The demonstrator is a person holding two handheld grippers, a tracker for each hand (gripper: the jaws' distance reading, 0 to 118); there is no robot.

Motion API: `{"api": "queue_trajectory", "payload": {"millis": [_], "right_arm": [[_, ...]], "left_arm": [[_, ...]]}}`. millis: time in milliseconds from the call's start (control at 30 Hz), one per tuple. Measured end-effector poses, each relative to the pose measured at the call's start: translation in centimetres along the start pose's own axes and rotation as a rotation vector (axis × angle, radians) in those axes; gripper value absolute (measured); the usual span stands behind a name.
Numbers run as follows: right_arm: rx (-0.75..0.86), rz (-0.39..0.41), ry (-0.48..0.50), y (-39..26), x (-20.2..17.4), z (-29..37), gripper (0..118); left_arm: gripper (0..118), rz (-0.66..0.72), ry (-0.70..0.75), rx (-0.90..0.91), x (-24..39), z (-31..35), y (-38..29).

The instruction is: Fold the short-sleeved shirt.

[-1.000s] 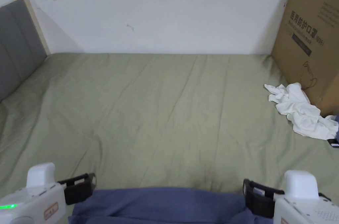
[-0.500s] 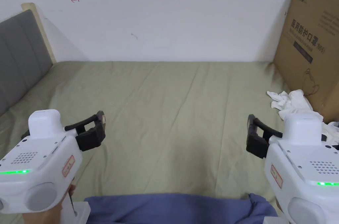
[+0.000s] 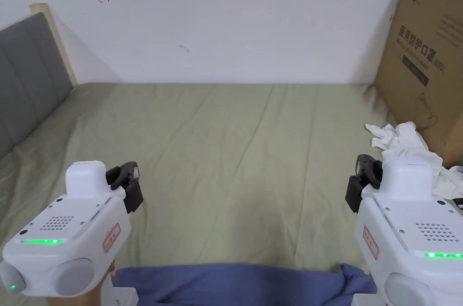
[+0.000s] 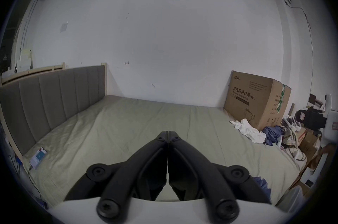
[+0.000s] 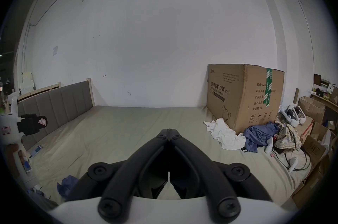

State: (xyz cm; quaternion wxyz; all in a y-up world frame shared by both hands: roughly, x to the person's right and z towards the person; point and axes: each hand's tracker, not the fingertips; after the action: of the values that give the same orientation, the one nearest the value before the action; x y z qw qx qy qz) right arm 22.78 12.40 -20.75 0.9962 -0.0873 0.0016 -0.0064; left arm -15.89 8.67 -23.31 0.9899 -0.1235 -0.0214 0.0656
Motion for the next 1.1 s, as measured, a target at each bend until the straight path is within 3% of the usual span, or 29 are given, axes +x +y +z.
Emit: {"api": "queue_trajectory", "payload": {"millis": [333, 633, 733, 767, 833, 1000, 1100], "right_arm": [[-0.068, -0.004, 0.028, -1.1, 0.4, -1.3, 2], [-0.14, 0.02, 0.041, -3.4, -0.2, -2.4, 2], [-0.163, 0.022, 0.037, -4.1, -0.5, -2.8, 2], [-0.17, 0.023, 0.036, -4.3, -0.7, -2.9, 2], [-0.185, 0.029, 0.037, -4.7, -0.9, -3.1, 2], [-0.214, 0.047, 0.036, -5.4, -1.5, -3.8, 2], [-0.229, 0.05, 0.039, -5.7, -1.8, -4.2, 2]], "left_arm": [[3, 0.408, -0.223, -0.41, -8.9, -2.9, -5.2], [5, 0.464, -0.228, -0.707, -15.4, -3.8, -11.5], [15, 0.568, -0.242, -0.787, -16.0, -3.7, -13.1], [30, 0.582, -0.237, -0.815, -16.3, -3.8, -13.6], [76, 0.573, -0.227, -0.848, -17.6, -4.6, -14.8], [92, 0.523, -0.192, -0.845, -17.4, -4.6, -16.0], [95, 0.445, -0.203, -0.838, -17.2, -4.9, -16.5]]}}
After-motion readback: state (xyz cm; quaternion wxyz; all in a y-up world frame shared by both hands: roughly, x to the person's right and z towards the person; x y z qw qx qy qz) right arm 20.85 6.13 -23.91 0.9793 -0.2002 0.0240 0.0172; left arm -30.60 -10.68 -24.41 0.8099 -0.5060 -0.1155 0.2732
